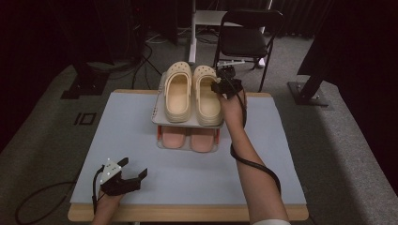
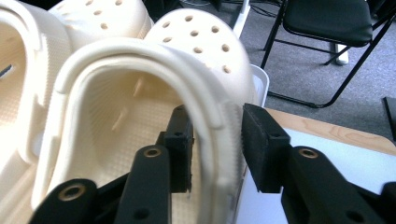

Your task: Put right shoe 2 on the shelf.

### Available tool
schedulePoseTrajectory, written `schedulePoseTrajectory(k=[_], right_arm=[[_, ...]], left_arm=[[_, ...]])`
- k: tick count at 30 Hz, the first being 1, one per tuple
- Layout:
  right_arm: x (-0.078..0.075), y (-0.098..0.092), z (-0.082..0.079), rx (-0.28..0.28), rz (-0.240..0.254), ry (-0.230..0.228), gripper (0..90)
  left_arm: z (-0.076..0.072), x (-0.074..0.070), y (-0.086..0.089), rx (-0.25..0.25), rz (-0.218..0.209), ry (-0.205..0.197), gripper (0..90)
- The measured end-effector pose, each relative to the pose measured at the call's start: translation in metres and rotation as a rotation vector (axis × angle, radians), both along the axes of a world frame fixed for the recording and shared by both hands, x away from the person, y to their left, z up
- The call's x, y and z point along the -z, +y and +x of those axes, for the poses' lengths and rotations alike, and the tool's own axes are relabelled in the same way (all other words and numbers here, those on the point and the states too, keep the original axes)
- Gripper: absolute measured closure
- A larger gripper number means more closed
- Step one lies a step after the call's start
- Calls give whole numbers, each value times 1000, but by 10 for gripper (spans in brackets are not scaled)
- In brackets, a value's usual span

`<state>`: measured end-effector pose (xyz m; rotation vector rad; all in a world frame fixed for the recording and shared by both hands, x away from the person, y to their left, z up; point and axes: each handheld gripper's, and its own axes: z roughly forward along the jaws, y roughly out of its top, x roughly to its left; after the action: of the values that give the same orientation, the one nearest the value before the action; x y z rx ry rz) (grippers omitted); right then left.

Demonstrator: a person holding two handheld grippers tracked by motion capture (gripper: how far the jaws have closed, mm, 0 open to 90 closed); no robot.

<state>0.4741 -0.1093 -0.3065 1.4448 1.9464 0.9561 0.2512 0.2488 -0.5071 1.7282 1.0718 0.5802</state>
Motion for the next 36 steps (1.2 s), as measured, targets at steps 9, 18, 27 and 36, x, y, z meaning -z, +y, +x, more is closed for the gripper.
schedulePoseTrajectory(k=[9,18,27,36], right_arm=[[-3,-3,-6,-32,39,-8,456],[-1,-13,-13,-108,105,-13,287],[-2,-21,-23,-186,155,-11,161],[-6,-34,-43,-217,158,-63,159]], left_arm=[[0,0,-1,2,4,-5,87],[1,1,-2,0,7,1,87],[1,1,-3,3,14,1,87],[1,2,-4,-1,4,3,87]])
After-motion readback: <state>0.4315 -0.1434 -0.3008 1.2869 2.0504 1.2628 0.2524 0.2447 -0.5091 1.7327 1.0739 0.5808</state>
